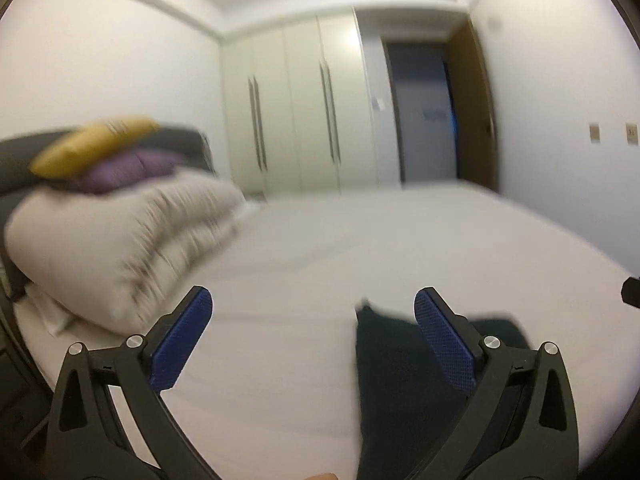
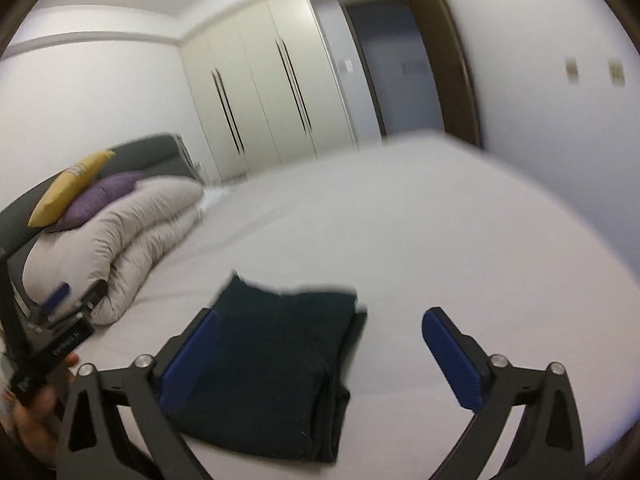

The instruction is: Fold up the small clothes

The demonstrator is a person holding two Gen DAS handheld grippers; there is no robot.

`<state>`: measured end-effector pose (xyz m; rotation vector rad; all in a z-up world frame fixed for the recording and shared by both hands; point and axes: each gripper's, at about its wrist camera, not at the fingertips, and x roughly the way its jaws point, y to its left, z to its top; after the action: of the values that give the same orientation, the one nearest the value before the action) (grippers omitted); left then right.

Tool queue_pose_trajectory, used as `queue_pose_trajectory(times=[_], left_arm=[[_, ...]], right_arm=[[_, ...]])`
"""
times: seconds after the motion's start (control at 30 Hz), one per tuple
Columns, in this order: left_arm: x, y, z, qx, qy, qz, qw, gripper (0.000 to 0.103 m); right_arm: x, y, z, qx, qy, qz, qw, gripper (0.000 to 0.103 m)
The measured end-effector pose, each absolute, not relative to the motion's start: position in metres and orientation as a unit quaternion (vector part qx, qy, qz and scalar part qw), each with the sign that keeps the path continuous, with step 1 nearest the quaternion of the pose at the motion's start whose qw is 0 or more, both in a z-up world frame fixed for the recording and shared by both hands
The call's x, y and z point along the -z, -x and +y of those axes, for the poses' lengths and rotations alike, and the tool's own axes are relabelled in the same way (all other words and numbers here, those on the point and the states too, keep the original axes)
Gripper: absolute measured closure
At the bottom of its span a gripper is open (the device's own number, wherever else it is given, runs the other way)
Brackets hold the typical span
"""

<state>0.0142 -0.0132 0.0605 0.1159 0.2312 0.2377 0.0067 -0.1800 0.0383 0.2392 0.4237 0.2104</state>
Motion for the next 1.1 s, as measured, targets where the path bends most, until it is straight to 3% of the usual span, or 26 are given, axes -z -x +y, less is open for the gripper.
queue_pose_trajectory(times=[0.13, 0.37, 0.6, 0.77, 0.87, 1.1], left_arm=[[-0.091, 0.030, -0.017, -0.137, -0.058, 0.063, 0.987, 0.000], [-0.112, 0.040, -0.008, -0.119, -0.057, 0.158, 0.979, 0.000], [-0.076, 0.031, -0.004, -0.064, -0.012, 0.301, 0.951, 0.000], [-0.031, 0.018, -0.012, -0.049, -0.029, 0.376, 0.925, 0.000], [-0.010, 0.012, -0.013, -0.041, -0.028, 0.401, 0.915, 0.000], [0.025, 0.004, -0.019, -0.035, -0.034, 0.430, 0.901, 0.000]], right_arm=[[-0.076, 0.027, -0.170, -0.092, -0.074, 0.131, 0.984, 0.000], [-0.127, 0.073, -0.162, -0.078, -0.015, 0.072, 0.994, 0.000], [-0.131, 0.070, -0.154, -0.083, -0.025, 0.165, 0.983, 0.000], [-0.084, 0.039, -0.157, -0.064, -0.101, 0.298, 0.947, 0.000], [-0.053, 0.026, -0.161, -0.047, -0.132, 0.359, 0.923, 0.000], [-0.028, 0.022, -0.153, -0.040, -0.124, 0.390, 0.912, 0.000]])
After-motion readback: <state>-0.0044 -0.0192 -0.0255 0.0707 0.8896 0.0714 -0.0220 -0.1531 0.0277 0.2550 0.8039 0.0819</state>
